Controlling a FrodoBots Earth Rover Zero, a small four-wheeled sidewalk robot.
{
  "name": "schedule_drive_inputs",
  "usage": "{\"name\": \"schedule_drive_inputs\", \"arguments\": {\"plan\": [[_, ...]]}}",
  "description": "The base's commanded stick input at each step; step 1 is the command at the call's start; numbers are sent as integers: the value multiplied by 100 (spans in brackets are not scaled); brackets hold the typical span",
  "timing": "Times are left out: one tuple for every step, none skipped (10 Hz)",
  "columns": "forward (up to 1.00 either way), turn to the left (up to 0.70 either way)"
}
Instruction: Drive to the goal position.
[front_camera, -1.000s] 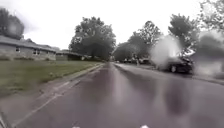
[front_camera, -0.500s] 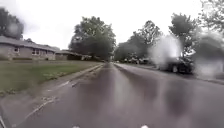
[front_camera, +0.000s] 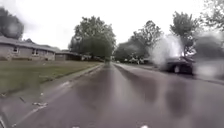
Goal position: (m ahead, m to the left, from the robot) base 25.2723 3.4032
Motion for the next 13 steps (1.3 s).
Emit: {"name": "schedule_drive_inputs", "arguments": {"plan": [[50, -1], [50, -1], [50, -1], [50, -1], [50, -1], [50, -1], [50, -1], [50, -1], [50, -1], [50, -1], [50, -1], [50, -1], [50, -1]]}}
